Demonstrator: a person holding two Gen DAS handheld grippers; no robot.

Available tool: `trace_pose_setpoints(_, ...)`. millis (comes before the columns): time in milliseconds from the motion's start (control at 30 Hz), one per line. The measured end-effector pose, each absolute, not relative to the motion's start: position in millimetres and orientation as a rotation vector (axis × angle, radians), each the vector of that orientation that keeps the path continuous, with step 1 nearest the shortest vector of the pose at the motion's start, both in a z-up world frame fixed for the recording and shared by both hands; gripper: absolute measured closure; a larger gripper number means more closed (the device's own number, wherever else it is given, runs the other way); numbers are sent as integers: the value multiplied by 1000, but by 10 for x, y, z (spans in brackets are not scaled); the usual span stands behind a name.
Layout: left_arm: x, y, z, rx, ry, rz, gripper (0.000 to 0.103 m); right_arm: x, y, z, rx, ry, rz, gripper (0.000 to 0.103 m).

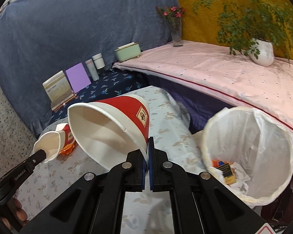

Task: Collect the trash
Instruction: 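Carry both paper cups in the tools over the bin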

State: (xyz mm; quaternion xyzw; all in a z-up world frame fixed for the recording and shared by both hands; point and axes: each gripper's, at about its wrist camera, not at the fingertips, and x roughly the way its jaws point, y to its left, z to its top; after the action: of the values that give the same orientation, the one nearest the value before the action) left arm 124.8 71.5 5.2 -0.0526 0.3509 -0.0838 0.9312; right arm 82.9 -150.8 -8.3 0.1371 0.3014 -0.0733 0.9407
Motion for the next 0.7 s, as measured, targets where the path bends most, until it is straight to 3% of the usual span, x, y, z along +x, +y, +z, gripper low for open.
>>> trace_pose_setpoints(700, 890, -981, 42, 40, 747, -489, 96, 22, -2827, -194, 406, 570, -391, 100)
